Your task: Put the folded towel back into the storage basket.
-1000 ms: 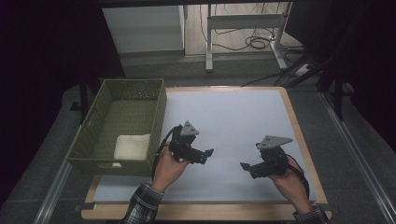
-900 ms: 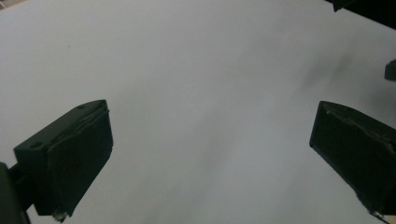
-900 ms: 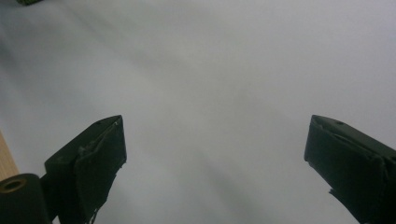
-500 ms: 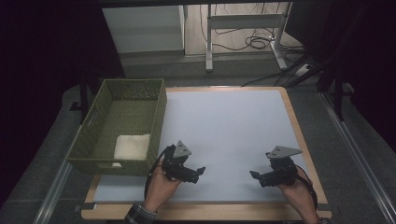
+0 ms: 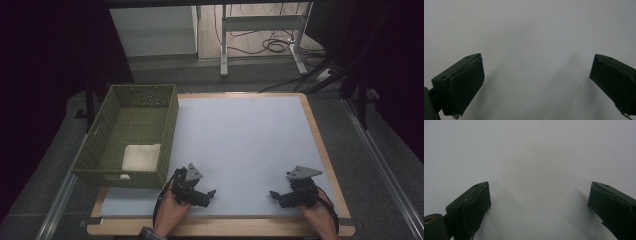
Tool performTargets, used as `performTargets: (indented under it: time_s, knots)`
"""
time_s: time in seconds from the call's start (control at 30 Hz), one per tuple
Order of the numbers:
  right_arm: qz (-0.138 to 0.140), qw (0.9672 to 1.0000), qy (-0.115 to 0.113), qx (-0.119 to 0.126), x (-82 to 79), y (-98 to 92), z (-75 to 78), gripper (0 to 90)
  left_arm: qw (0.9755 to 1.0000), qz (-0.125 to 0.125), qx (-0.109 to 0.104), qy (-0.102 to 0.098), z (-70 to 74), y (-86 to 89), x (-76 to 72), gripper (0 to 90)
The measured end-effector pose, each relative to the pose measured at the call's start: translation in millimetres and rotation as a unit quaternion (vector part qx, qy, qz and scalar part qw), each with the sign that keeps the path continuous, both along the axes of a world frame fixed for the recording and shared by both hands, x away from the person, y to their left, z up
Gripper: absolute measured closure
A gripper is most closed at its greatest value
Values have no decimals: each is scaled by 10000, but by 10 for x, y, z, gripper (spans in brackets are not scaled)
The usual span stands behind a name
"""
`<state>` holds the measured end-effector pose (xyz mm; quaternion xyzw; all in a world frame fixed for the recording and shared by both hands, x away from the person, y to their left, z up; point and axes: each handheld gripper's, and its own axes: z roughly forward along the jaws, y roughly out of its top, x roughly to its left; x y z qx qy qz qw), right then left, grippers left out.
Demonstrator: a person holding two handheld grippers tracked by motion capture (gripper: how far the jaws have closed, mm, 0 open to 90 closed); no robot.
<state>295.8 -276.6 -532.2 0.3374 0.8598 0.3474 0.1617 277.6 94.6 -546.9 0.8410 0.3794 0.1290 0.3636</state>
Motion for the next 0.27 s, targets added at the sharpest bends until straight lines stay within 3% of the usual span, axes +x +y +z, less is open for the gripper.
performTargets:
  time_s: [0.13,0.27]
  knots:
    - [-37,10000,-22,37,-12,0,-11,45,9999,71,143,40,-7,-26,12,0]
    - [-154,9997,-117,153,-51,-16,-39,46,9999,82,134,22,-13,-29,7,0]
